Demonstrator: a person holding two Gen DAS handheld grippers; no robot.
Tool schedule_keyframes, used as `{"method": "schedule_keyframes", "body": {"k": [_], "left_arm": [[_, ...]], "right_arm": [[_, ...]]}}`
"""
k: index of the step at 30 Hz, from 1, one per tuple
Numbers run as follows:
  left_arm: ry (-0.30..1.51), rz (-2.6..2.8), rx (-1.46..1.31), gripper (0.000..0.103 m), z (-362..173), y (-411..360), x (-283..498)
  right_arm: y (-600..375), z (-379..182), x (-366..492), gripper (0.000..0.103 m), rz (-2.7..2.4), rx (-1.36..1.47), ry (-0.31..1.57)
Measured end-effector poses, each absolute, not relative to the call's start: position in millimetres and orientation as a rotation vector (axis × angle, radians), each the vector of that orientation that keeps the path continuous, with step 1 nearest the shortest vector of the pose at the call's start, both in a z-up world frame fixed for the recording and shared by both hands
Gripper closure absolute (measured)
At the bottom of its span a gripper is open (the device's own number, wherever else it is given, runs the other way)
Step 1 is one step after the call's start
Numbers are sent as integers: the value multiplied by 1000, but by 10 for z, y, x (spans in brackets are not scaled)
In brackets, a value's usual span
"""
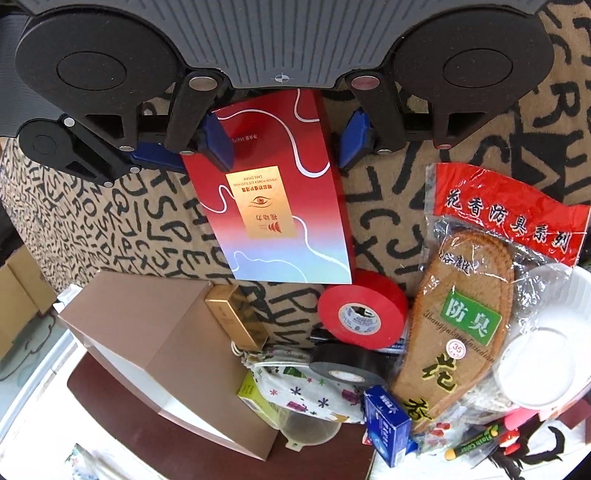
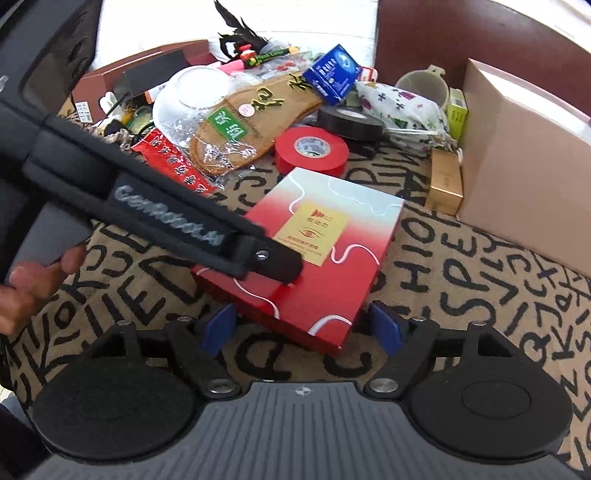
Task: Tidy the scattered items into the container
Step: 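Lift the red-and-white gift box with left tool toward the cardboard box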
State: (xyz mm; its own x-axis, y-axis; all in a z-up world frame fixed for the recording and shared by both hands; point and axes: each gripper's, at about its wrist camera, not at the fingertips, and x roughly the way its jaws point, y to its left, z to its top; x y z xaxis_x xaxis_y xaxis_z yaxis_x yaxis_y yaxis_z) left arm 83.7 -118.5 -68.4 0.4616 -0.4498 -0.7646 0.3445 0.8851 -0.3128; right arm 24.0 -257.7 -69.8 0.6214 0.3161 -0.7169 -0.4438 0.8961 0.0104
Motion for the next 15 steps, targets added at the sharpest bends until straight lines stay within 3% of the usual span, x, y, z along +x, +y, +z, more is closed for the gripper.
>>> {"method": "schedule_keyframes", "body": {"k": [2, 6, 15], "left_arm": [[971, -478, -108, 40, -661, -1182, 802], [969, -464, -105, 42, -597, -1173, 703], [842, -491, -97, 42, -92, -1275, 494]], "right_arm": [[-2577, -691, 237, 23, 436, -174, 789], [-2578, -636, 150, 32, 442, -178, 795], [-2575, -290, -135, 32, 421, -187, 709]]}}
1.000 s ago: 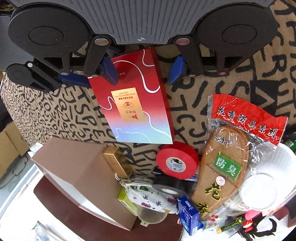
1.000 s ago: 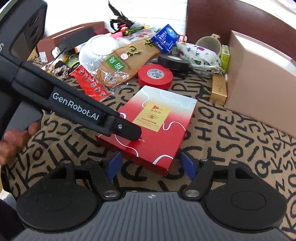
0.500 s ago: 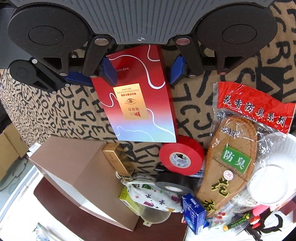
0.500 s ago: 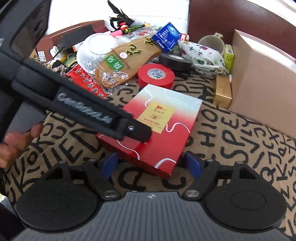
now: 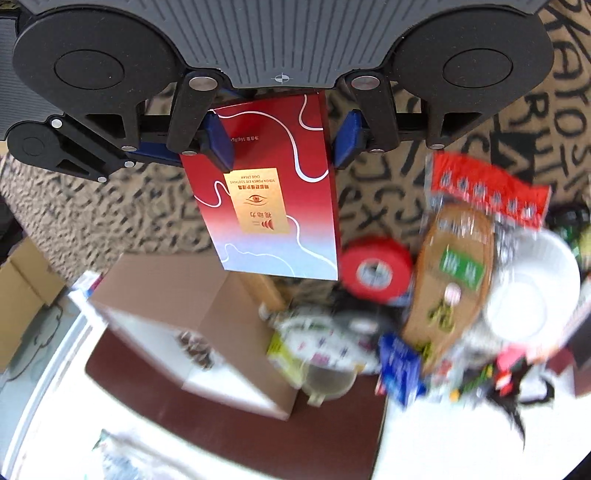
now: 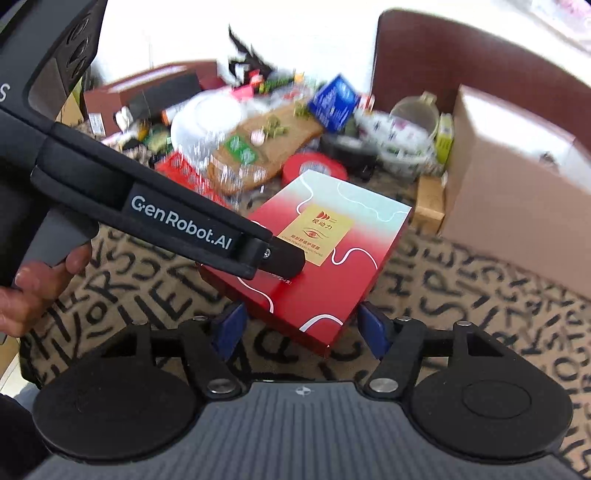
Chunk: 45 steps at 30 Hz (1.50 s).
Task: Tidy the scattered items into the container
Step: 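Lower the gift box into the cardboard box and open left tool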
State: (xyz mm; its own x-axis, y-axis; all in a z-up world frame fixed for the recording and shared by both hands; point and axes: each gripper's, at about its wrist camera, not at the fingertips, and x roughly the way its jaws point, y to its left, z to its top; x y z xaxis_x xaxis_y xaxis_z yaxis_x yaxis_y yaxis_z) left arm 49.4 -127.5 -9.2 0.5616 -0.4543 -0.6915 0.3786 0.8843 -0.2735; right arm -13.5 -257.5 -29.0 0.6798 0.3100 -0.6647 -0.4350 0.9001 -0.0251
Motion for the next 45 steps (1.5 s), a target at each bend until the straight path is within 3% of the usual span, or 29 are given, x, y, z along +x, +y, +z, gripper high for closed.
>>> {"method": "schedule_keyframes", "body": {"k": [11, 20, 38, 39, 43, 44, 45], "left_arm": [[661, -563, -105, 42, 658, -1806, 909], [600, -567, -129, 41, 1037, -2337, 1670], [734, -489, -133, 38, 339, -2948, 3159], [739, -486, -132, 37, 306, -2959, 3203], [732, -528, -140, 14, 258, -2984, 3246], [735, -562, -149, 6, 255, -2985, 3233], [739, -592, -152, 3, 251, -2987, 3209]], "right_arm": [[-2975, 519, 82, 33, 321, -242, 540], [-3460, 965, 795, 33, 284, -259, 502], [-4000, 454, 2443, 33, 332, -281, 676], [-4013, 418, 2498, 33, 336, -282, 681], [-4018, 313, 2656, 30, 339, -297, 679], [-4017, 303, 2694, 27, 324, -303, 667], [-4012, 292, 2715, 14, 299, -307, 654]]}}
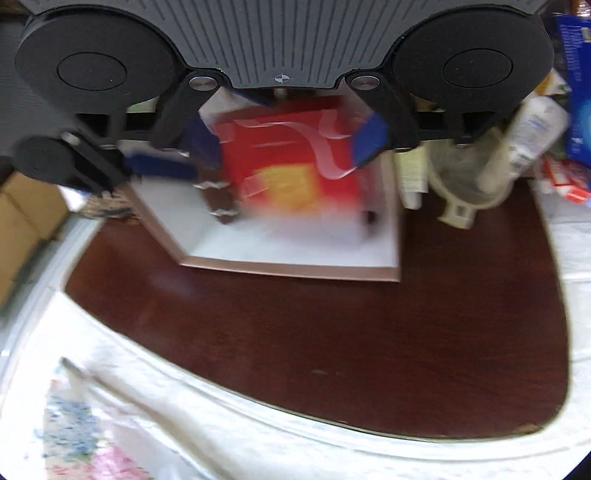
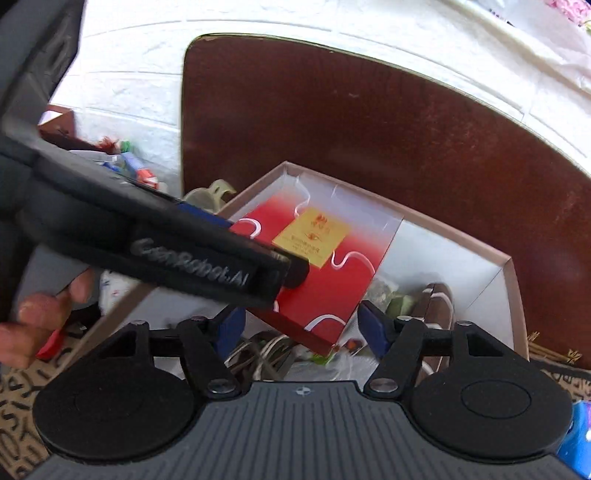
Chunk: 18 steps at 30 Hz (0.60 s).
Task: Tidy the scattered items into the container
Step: 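Lower the gift box into the cardboard box and open left tool, then withdraw left tool from the box back toward the pile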
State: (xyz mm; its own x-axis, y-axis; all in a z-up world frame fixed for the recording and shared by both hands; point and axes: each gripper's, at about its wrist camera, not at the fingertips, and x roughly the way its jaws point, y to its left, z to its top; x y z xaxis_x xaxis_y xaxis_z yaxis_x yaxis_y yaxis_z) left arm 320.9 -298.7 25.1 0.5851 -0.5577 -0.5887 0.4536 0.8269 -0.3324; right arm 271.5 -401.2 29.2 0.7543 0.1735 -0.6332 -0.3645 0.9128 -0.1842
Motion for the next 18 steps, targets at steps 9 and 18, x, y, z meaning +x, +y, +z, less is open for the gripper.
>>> {"method": "schedule_keyframes", "body": {"k": [9, 18], "left_arm": [[766, -624, -151, 0, 264, -3018, 3056], [800, -594, -193, 0, 402, -2901, 2844]], "right_arm": [[-4000, 222, 2689, 5, 207, -333, 696], [-3969, 434, 2460, 3, 177, -324, 672]]}}
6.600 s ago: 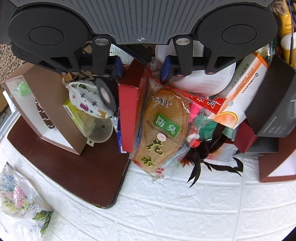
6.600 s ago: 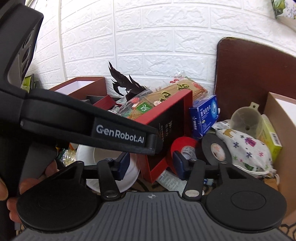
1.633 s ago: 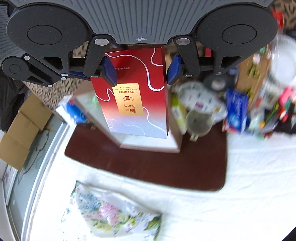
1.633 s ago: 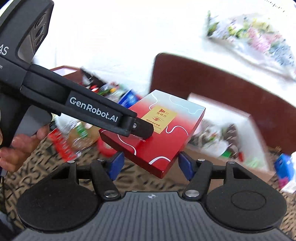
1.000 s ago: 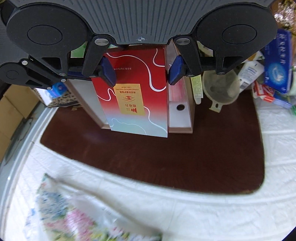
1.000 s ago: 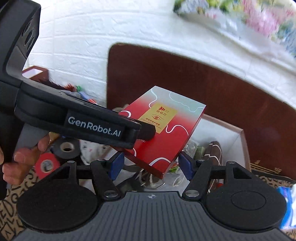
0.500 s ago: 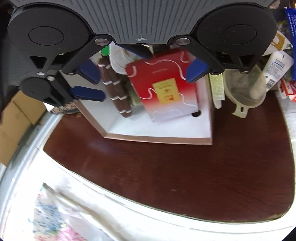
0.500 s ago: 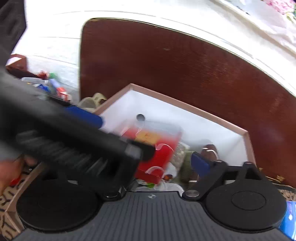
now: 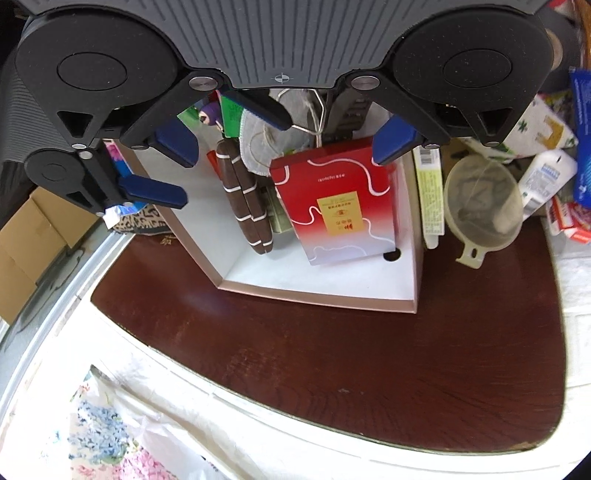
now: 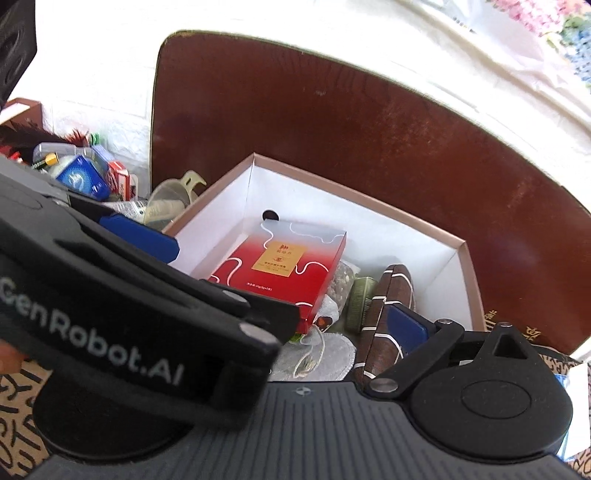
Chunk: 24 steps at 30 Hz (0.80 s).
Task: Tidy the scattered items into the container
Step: 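Withdraw left tool from the box back toward the pile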
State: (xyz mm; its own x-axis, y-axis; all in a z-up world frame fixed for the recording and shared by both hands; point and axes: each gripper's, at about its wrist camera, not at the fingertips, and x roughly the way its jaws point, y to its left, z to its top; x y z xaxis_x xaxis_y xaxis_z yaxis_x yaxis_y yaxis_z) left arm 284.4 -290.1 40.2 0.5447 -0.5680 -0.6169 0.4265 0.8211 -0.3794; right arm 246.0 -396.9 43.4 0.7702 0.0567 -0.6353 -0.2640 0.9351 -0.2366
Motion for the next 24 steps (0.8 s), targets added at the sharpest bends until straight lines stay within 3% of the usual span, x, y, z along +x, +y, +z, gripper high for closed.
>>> {"method": "schedule_keyframes", "body": {"k": [14, 24], "left_arm": [[655, -591, -190, 0, 687, -2391, 1653], [671, -554, -263, 0, 342, -1739, 781]], "right_arm": [[-3699, 763, 1537, 2, 164, -177, 649], [-3155, 590, 617, 2, 227, -133, 589]]}}
